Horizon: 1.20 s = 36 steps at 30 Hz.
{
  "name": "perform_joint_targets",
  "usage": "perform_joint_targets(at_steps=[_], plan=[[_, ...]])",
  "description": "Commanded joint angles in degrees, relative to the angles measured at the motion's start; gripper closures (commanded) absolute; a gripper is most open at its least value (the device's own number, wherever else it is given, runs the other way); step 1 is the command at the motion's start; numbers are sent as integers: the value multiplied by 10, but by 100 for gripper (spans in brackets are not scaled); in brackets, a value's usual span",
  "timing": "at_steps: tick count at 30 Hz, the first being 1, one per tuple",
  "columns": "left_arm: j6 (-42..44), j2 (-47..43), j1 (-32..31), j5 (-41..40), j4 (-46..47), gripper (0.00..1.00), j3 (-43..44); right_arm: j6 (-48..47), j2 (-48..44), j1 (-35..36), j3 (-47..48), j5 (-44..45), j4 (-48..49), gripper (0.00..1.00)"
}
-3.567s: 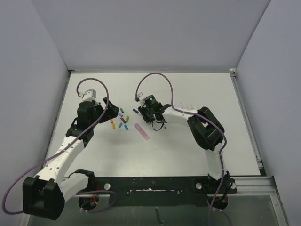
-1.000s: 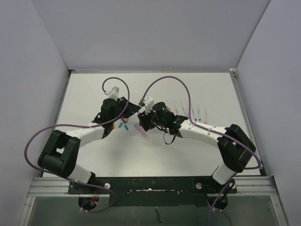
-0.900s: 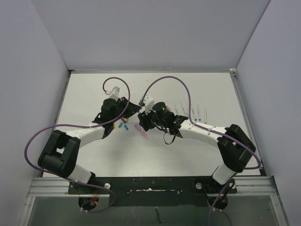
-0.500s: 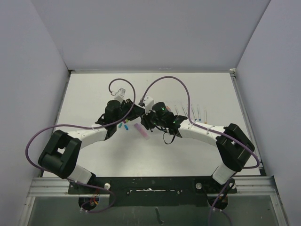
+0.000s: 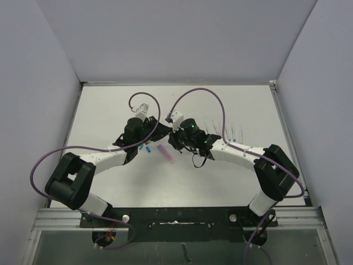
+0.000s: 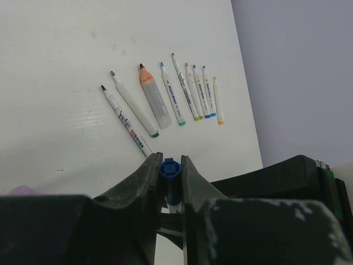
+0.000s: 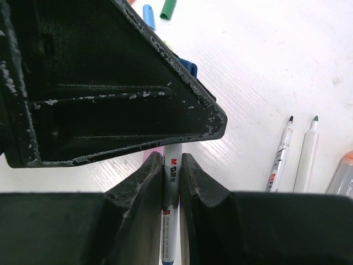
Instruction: Open the pen caps
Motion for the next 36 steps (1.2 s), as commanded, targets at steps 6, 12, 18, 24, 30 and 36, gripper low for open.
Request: perform_joint_targets(at_steps=[6, 12, 18, 24, 30, 36], plan=[[56, -5, 64, -32, -51, 100, 79, 13, -62, -4, -41, 3, 2, 100], [76, 26, 120, -28, -87, 100, 138, 24, -84, -4, -74, 10, -6, 100], [76, 49, 146, -15, -90, 100, 150, 21, -84, -4, -74, 13, -10, 100], [80, 60, 163, -1, -100, 100, 148, 18, -71, -5, -59, 20, -14, 100], [123, 78, 163, -4, -182, 100, 154, 15, -28, -31, -14, 36, -37, 100], [166, 103, 153, -24, -224, 100, 144, 2, 28, -50, 22, 40, -43, 100]])
